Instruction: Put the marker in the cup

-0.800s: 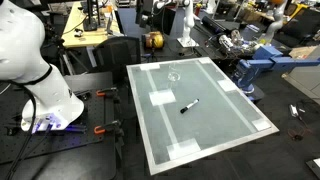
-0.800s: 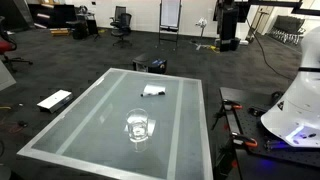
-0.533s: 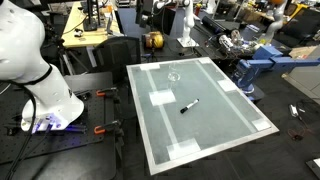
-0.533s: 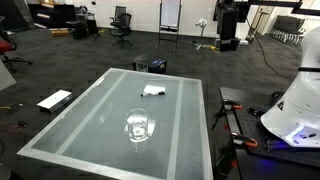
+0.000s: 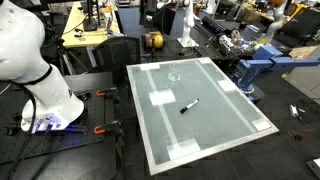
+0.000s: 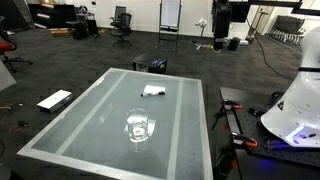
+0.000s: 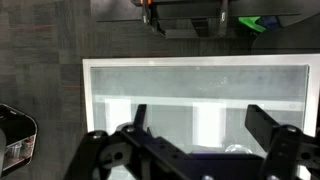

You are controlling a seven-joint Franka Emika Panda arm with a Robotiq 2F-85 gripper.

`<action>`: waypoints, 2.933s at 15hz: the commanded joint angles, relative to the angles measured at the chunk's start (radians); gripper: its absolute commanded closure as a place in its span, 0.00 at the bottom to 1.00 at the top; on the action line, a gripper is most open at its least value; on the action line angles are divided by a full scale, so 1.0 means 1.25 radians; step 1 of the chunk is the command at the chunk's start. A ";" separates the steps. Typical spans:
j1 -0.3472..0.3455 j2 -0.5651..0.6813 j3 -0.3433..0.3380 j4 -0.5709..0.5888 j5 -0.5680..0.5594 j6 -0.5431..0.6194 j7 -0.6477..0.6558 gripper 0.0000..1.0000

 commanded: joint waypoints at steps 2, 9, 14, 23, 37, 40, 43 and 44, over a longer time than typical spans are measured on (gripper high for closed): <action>-0.015 -0.003 -0.027 -0.033 -0.065 0.108 0.007 0.00; -0.056 0.031 -0.110 -0.101 -0.113 0.344 -0.046 0.00; -0.095 0.104 -0.166 -0.113 -0.138 0.470 -0.146 0.00; -0.113 0.286 -0.222 -0.102 -0.143 0.655 -0.357 0.00; -0.122 0.426 -0.224 -0.086 -0.136 0.723 -0.490 0.00; -0.124 0.437 -0.223 -0.078 -0.126 0.731 -0.490 0.00; -0.132 0.481 -0.220 -0.054 -0.096 0.752 -0.503 0.00; -0.134 0.494 -0.219 -0.048 -0.090 0.763 -0.505 0.00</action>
